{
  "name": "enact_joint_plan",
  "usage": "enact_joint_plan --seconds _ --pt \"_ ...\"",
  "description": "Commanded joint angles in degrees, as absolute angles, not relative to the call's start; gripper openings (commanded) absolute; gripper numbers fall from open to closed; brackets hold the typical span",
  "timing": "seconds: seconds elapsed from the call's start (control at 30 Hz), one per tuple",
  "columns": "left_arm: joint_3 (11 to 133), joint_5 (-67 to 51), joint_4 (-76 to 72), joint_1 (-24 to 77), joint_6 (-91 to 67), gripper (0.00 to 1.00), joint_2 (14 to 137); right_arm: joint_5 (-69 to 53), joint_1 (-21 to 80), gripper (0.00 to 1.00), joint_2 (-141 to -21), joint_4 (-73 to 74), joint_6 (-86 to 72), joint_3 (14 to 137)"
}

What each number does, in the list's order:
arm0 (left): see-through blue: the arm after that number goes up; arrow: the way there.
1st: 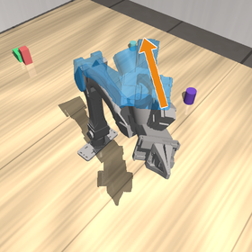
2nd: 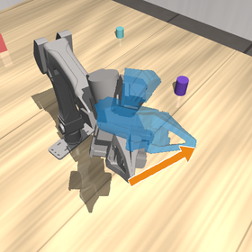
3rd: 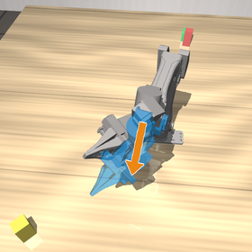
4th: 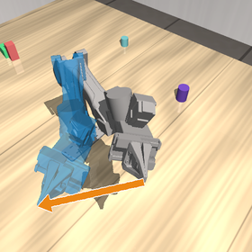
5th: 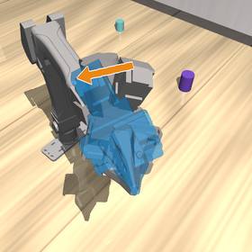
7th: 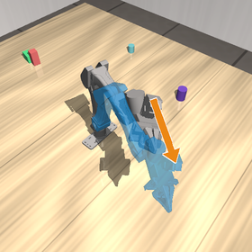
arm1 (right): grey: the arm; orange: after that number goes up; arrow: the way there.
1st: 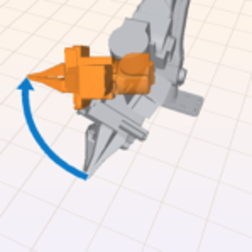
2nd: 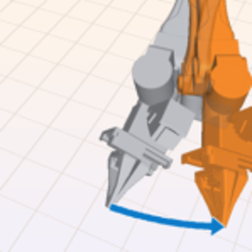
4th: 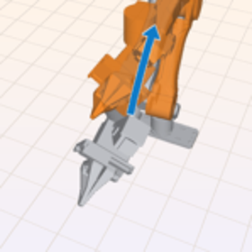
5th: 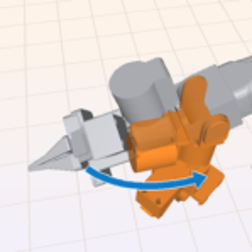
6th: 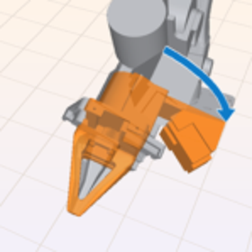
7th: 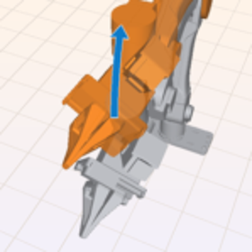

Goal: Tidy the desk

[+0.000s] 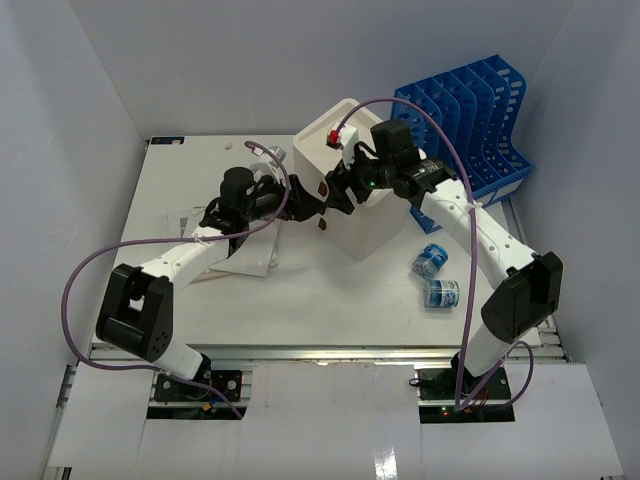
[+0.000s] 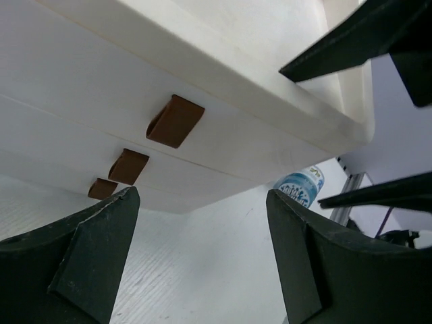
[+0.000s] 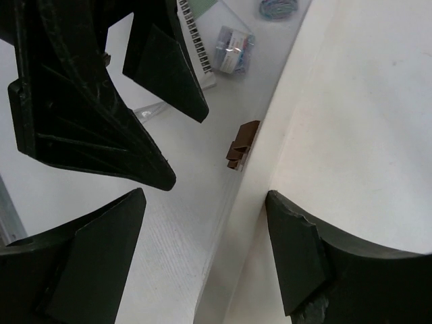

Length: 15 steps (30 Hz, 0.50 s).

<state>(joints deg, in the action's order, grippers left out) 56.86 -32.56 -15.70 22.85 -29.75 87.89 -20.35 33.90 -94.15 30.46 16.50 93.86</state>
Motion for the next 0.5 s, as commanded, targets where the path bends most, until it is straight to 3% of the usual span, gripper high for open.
enact_joint_plan --seconds 0.0,0.2,0.47 --pt "53.8 -35.13 -15.77 22.98 -16.42 0.87 85.98 -29.3 31.49 0.8 -91.98 34.69 22.68 95.67" --pt "54.51 -40.23 -20.78 23.01 -7.57 0.84 92.78 -35.05 29.82 0.81 -91.86 37.29 28.16 95.89" --pt "61.56 -36.88 -20.06 23.11 -3.66 0.75 100.69 -36.21 29.6 0.81 -91.49 37.46 29.0 95.57"
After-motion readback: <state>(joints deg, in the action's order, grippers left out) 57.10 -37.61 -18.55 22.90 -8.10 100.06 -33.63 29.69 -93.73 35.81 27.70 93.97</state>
